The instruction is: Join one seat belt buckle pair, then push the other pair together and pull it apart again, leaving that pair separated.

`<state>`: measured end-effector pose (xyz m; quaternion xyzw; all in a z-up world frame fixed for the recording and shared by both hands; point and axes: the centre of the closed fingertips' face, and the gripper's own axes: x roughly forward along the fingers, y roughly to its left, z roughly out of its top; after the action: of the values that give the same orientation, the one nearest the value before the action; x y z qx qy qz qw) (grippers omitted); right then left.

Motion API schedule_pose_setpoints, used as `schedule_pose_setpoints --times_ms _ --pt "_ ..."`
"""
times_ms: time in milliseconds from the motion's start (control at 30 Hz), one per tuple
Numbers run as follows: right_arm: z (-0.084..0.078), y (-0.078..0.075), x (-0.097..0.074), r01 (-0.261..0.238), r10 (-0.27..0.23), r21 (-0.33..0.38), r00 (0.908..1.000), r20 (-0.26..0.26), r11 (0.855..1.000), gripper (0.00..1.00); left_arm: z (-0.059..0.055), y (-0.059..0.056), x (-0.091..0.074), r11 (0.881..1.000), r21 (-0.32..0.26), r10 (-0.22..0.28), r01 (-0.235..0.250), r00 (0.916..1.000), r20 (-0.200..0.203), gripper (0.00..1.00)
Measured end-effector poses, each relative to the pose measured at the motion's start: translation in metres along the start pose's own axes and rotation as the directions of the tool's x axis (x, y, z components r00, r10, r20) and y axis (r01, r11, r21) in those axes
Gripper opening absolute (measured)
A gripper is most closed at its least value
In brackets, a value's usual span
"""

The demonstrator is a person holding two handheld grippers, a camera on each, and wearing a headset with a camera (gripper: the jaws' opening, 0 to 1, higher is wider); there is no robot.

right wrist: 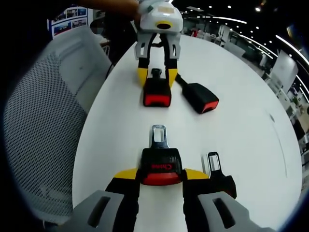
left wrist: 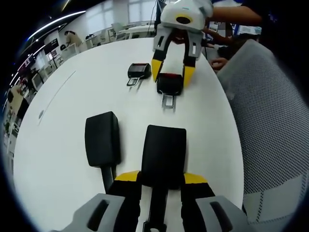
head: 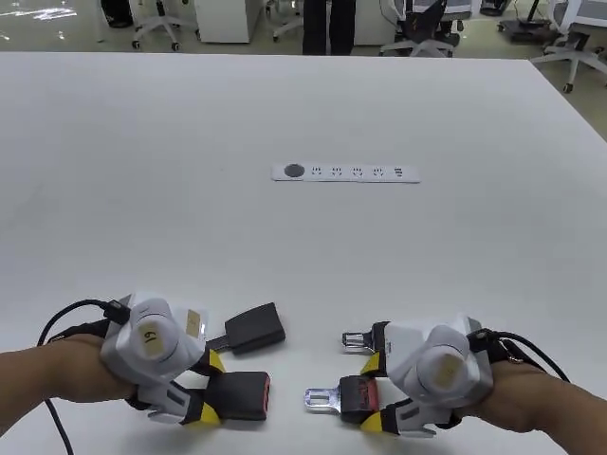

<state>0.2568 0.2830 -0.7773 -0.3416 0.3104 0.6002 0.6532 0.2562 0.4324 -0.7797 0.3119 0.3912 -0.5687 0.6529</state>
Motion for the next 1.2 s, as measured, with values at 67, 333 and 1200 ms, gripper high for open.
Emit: schedule_pose_setpoints --times_ms 67,333,1200 --pt "0.003 -0.001 0.002 -0.003 0.003 0.001 1.0000 0.004 1.000 0.31 -0.001 0.001 0.000 1.000 -0.001 0.000 0.000 1.0000 -0.001 0.32" --pt "0.016 -0.001 0.010 -0.016 0.016 0.009 0.9998 0.010 1.000 0.31 -0.001 0.001 0.000 1.000 -0.002 -0.001 0.000 1.0000 -0.006 0.32" --pt "0.047 0.003 0.031 -0.016 0.017 -0.006 0.9989 0.044 1.000 0.31 0.002 0.000 -0.001 1.000 -0.007 0.002 -0.002 1.0000 -0.009 0.32"
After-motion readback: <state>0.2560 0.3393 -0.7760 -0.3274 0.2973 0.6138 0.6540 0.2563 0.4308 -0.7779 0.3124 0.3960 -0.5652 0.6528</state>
